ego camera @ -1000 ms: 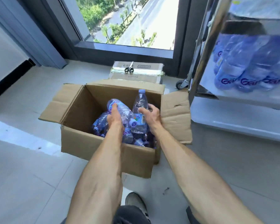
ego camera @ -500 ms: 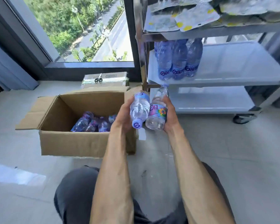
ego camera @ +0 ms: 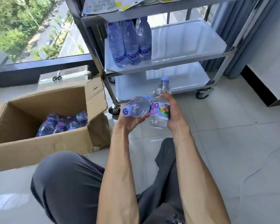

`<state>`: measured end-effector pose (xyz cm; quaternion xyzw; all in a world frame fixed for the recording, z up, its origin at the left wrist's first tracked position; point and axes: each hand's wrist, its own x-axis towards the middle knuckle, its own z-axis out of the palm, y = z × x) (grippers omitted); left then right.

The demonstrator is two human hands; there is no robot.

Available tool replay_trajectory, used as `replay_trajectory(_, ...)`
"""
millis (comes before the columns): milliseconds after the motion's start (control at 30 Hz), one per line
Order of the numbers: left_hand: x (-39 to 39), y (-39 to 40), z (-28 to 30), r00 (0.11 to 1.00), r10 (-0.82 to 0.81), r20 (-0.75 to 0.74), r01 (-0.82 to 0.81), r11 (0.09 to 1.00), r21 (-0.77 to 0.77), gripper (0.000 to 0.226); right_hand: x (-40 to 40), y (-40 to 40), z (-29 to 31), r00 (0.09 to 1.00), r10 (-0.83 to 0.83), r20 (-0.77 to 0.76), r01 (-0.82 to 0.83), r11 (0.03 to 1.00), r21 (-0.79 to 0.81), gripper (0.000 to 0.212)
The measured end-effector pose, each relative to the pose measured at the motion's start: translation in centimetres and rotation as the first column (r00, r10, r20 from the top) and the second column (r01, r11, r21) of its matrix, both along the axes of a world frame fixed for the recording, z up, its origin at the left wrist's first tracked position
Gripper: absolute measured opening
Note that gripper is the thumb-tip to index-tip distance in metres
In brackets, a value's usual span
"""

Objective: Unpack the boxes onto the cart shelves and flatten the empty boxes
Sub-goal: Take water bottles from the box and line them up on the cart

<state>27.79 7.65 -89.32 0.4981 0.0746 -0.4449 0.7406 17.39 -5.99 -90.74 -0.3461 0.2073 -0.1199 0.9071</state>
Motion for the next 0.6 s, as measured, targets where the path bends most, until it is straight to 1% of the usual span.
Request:
replay_trajectory(33,0.1,-0.4,-0.1,0.995,-0.031,0.097,0.026,0.998,0.050,0.010,0.1,-0.2,0.1,1.000,0.015,0.006,-0.015,0.999,0.040,0.045)
replay_trajectory(100,0.5,-1.3,0.1,0.938,0.013,0.346,-0.056,0.992,0.114,0.009,0.0,-0.3,-0.1,0.999,0.047,-0.025,-0.045,0.997,0.066,0.047)
replay_trajectory(133,0.6,-1.7,0.4,0.929,0.086,0.360,-0.122,0.989,0.079,0.014,0.4,-0.5,-0.3,0.998,0.057,-0.023,-0.054,0.994,0.096,0.044)
replay_trajectory(200,0.7,-2.3,1.2,0.947,0.221,0.233,-0.211,0.975,-0.066,0.030,1.1,-0.5,-0.5,0.996,0.054,-0.074,-0.042,0.987,0.153,0.042)
replay_trajectory(267,1.2,-2.4,1.4,0.956,0.276,0.100,-0.253,0.947,-0.200,0.040,1.7,-0.5,0.1,0.989,0.061,-0.131,-0.034,0.979,0.201,0.047)
replay_trajectory(300,1.6,-2.3,1.4,0.966,0.252,0.065,-0.232,0.946,-0.227,0.042,2.0,-0.6,0.1,0.985,0.054,-0.163,-0.016,0.974,0.226,0.047)
replay_trajectory(333,1.9,-2.0,1.5,0.981,0.185,0.050,-0.167,0.954,-0.249,0.046,2.1,-0.8,0.1,0.979,0.026,-0.200,0.025,0.969,0.247,0.044)
replay_trajectory(400,2.1,-1.1,1.4,0.996,0.020,0.083,-0.001,0.975,-0.223,0.059,1.7,-1.1,-0.2,0.960,-0.001,-0.280,0.076,0.963,0.258,0.043)
replay_trajectory(467,2.2,-0.6,0.9,0.984,-0.103,0.147,0.121,0.986,-0.118,0.070,1.3,-1.3,-1.0,0.944,0.006,-0.330,0.083,0.963,0.256,0.048)
replay_trajectory(500,2.2,-0.6,0.9,0.970,-0.160,0.185,0.173,0.983,-0.055,0.069,1.1,-1.2,-1.2,0.941,0.022,-0.339,0.072,0.962,0.262,0.047)
replay_trajectory(600,2.1,-0.2,0.5,0.915,-0.307,0.261,0.302,0.951,0.059,0.064,0.4,-1.1,-2.5,0.934,0.054,-0.354,0.052,0.958,0.283,0.046)
